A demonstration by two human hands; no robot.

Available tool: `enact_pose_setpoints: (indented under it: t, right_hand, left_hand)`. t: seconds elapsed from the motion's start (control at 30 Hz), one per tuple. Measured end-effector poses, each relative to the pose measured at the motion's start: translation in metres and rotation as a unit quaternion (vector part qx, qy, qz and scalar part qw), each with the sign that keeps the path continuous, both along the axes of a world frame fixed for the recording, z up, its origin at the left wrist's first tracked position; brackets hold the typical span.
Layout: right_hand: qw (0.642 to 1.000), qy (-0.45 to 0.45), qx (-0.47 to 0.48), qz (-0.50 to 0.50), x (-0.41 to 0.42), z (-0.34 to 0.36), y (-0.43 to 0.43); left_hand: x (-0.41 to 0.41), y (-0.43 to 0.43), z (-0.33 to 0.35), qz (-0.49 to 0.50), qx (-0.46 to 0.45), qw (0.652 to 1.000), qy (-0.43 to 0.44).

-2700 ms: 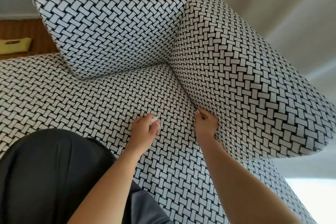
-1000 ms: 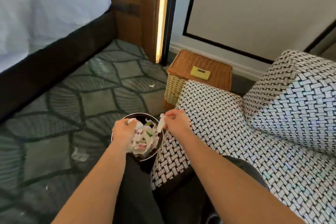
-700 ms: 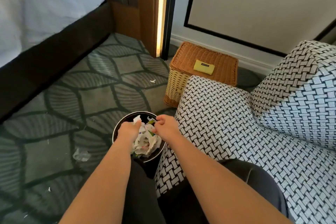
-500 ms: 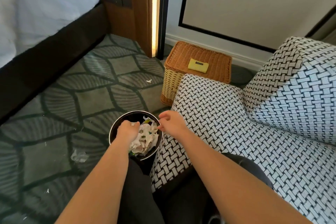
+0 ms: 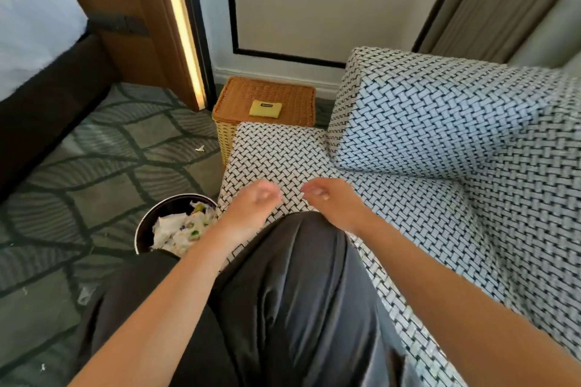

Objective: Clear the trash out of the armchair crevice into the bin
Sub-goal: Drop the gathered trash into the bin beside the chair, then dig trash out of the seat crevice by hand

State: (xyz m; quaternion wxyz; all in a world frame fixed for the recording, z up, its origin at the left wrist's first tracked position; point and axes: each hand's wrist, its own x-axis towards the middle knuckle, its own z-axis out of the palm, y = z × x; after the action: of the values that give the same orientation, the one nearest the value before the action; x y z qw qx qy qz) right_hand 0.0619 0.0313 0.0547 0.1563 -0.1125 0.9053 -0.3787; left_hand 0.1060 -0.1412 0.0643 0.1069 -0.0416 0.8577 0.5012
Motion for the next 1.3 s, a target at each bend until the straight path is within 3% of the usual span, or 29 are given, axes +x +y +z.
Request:
enact_pose_setpoints:
  t: [0.37, 0.63, 0.8, 0.93, 1.1, 1.17, 1.3]
  right_hand:
    - [0.974, -0.028, 0.069, -0.214, 0.109, -0.026, 0.215]
    - [0.877, -0.012, 0.267, -0.399, 0.256, -0.102, 0.262]
    - [0.832, 0.005, 0.309, -0.461, 0.29, -0.118, 0.277]
    - [0.801, -0.026, 0.275, -0.53, 0.286, -0.122, 0.28]
    - [0.805, -0.042, 0.287, -0.517, 0.283, -0.122, 0.283]
    - [0.803, -0.027, 0.282, -0.525, 0.282, -0.123, 0.281]
    - [0.75, 0.0, 0.272, -0.603, 0.29, -0.126, 0.287]
  left_hand:
    - [0.008, 0.164, 0.035, -0.279, -0.059, 0.958, -0.007]
    - [0.056, 0.26, -0.007, -0.398, -0.095, 0.91, -0.066]
    - [0.091, 0.298, -0.058, -0.431, -0.109, 0.89, -0.096]
    - [0.099, 0.322, -0.077, -0.423, -0.137, 0.895, -0.028]
    - [0.1, 0.356, -0.089, -0.466, -0.159, 0.867, 0.075]
    - [0.102, 0.371, -0.091, -0.495, -0.177, 0.842, 0.122]
    - [0.105, 0.397, -0.099, -0.558, -0.245, 0.772, 0.18]
